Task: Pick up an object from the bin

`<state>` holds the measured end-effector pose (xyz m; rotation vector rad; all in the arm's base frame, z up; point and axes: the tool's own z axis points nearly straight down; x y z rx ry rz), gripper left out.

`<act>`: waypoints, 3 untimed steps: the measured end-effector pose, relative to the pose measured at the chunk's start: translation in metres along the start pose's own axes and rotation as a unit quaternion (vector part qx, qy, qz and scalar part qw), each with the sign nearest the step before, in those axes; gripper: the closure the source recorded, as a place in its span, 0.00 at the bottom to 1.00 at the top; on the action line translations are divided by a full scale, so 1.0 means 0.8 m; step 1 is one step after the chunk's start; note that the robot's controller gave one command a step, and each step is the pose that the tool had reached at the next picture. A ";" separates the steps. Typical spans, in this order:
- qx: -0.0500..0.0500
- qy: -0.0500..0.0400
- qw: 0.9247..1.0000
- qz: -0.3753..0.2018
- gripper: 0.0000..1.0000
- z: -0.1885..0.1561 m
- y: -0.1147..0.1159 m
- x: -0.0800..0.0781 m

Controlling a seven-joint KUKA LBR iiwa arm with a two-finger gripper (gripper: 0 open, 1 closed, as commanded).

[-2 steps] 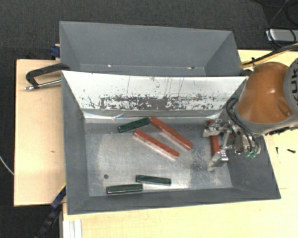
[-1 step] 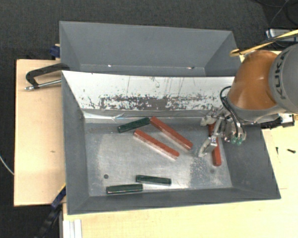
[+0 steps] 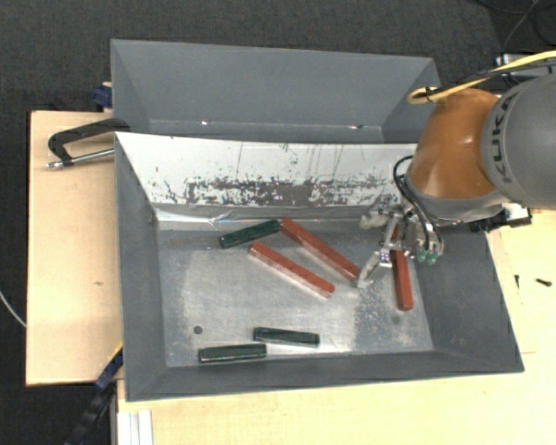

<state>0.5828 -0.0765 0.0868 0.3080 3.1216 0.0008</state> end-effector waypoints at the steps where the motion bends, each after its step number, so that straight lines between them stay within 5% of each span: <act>1: 0.003 0.000 1.000 -0.017 1.00 0.011 0.040 0.030; 2: 0.003 0.000 1.000 -0.017 1.00 0.011 0.041 0.029; 3: 0.000 -0.001 0.998 -0.066 1.00 -0.161 0.035 0.000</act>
Offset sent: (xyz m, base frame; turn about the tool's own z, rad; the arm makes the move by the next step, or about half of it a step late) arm 0.0000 0.0000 0.0000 0.0000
